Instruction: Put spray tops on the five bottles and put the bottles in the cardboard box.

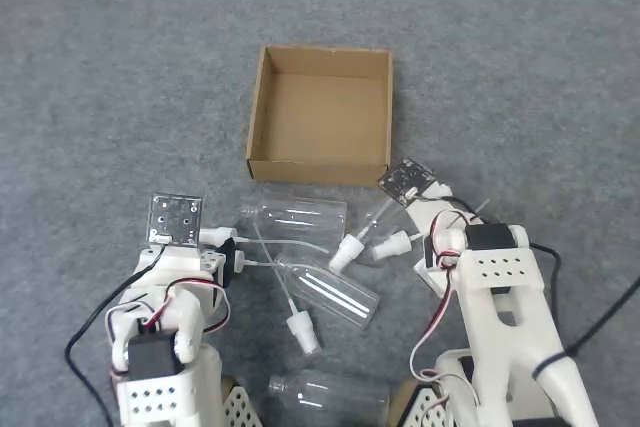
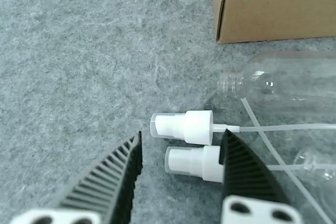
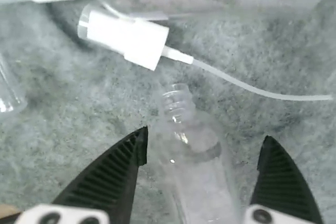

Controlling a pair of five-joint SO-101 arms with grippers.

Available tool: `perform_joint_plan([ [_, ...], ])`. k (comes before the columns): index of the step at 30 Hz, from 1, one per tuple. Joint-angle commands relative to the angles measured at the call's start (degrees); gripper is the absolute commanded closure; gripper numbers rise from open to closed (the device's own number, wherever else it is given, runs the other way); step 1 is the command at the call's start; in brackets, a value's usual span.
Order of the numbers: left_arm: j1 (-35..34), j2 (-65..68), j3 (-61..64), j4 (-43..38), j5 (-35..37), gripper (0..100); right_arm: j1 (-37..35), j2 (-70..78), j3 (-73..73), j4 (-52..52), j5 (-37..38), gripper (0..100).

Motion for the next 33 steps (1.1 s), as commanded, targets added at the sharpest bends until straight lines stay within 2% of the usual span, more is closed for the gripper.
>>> perform_joint_plan([
  [1,-0.44,-1.05,-0.66,-1.93,0.09,77,0.4,-1.45,-3.43,0.48,3.78,70.6],
  [10,-0.44,-1.05,-0.66,-1.93,0.09,77,0.4,-1.45,-3.43,0.57,6.42,70.6],
  [20,-0.44,-1.05,-0.66,-1.93,0.09,77,0.48,-1.45,-3.34,3.38,13.01,70.6],
  [33,-0.44,-1.05,-0.66,-1.93,0.09,77,0.66,-1.45,-2.55,4.62,13.45,70.6],
])
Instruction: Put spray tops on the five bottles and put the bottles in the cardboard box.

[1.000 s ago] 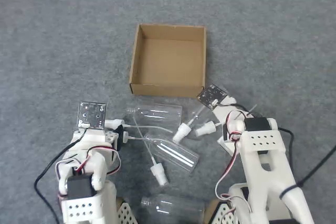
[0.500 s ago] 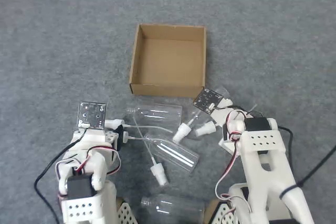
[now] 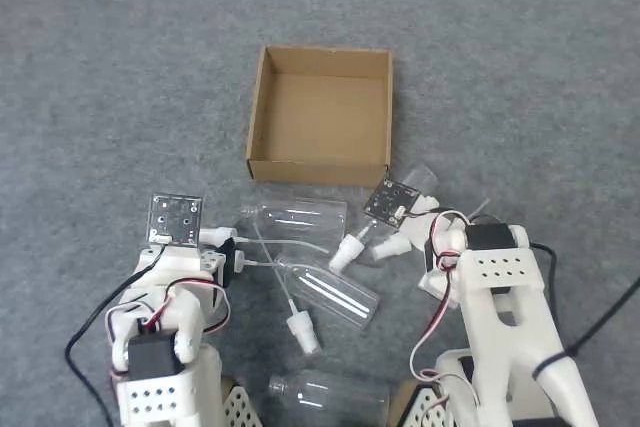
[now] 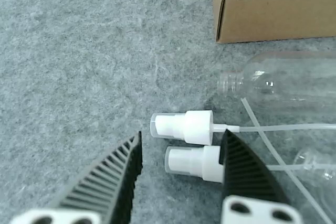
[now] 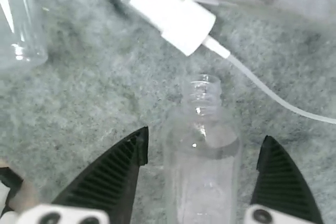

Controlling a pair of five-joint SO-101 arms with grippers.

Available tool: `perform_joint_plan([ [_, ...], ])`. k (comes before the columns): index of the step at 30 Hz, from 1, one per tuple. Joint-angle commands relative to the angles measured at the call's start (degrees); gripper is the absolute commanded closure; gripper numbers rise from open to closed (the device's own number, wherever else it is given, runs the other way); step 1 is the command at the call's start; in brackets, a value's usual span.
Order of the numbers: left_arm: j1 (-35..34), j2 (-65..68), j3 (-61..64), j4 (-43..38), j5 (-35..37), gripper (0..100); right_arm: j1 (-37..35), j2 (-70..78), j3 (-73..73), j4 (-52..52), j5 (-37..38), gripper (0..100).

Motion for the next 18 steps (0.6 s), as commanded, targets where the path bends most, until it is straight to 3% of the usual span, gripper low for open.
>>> perform_joint_plan([
  [1,-0.44,-1.05,-0.66,-1.93,0.09,77,0.57,-1.45,-2.02,0.57,0.88,70.6],
  [7,-0.44,-1.05,-0.66,-1.93,0.09,77,0.75,-1.45,-0.88,0.57,0.79,70.8],
  [13,-0.44,-1.05,-0.66,-1.93,0.09,77,0.75,-1.45,-0.88,0.4,0.79,81.0],
  [18,-0.44,-1.05,-0.66,-1.93,0.09,77,0.75,-1.45,-0.88,0.57,0.88,81.4],
])
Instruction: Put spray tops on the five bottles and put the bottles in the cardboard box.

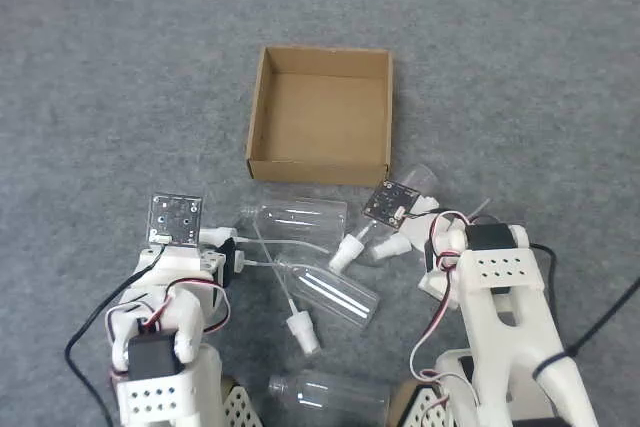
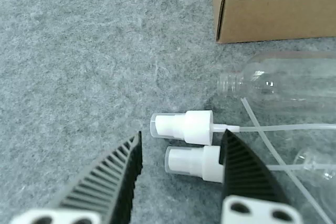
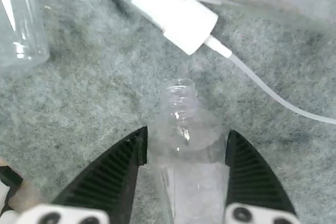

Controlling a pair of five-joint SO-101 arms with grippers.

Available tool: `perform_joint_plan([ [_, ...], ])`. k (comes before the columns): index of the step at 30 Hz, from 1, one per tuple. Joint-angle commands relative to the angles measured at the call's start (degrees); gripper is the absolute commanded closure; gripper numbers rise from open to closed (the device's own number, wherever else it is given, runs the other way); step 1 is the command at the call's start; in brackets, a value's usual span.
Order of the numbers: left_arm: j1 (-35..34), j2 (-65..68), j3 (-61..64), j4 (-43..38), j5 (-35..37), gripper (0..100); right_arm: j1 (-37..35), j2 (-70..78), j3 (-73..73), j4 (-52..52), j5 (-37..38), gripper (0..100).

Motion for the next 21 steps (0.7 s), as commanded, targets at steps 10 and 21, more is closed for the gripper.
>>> perform_joint_plan([
  [10,-0.44,-1.05,-0.66,-1.93,0.09,77,0.66,-1.45,2.2,0.57,0.62,73.4],
  [21,-0.44,-1.05,-0.66,-1.93,0.09,77,0.75,-1.54,2.81,0.66,0.62,78.4],
])
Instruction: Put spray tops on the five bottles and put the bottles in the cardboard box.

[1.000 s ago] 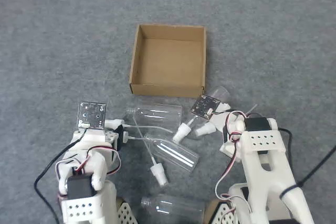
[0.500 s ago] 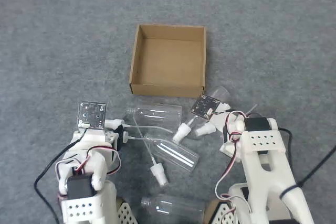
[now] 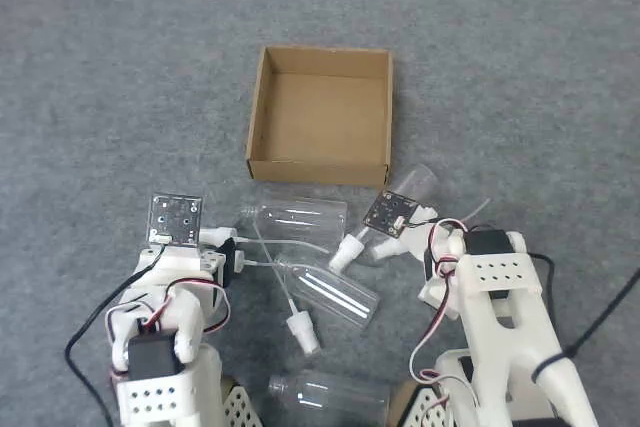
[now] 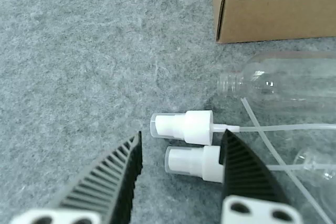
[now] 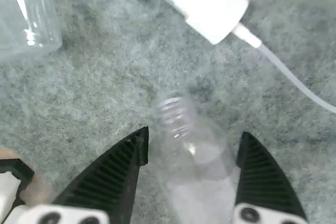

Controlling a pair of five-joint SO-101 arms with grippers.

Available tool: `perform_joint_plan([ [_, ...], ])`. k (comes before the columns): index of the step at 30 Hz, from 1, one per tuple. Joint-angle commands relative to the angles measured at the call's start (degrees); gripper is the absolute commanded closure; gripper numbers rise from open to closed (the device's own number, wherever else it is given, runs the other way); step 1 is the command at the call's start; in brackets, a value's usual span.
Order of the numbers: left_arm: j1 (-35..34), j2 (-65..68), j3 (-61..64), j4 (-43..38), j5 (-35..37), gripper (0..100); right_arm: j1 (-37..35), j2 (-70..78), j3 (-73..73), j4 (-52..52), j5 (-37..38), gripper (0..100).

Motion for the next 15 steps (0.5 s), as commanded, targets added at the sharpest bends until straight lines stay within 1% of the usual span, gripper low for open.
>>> perform_joint_plan([
  [1,-0.44,-1.05,-0.66,-1.93,0.09,77,0.75,-1.54,-0.35,0.66,0.62,78.4],
  [4,-0.44,-1.05,-0.66,-1.93,0.09,77,0.75,-1.54,-0.35,1.63,2.02,77.9],
  [8,-0.44,-1.05,-0.66,-1.93,0.09,77,0.84,-1.63,-0.44,4.79,5.1,72.5],
  [15,-0.44,-1.05,-0.66,-1.93,0.09,77,0.84,-1.63,-0.44,5.05,5.45,73.4],
])
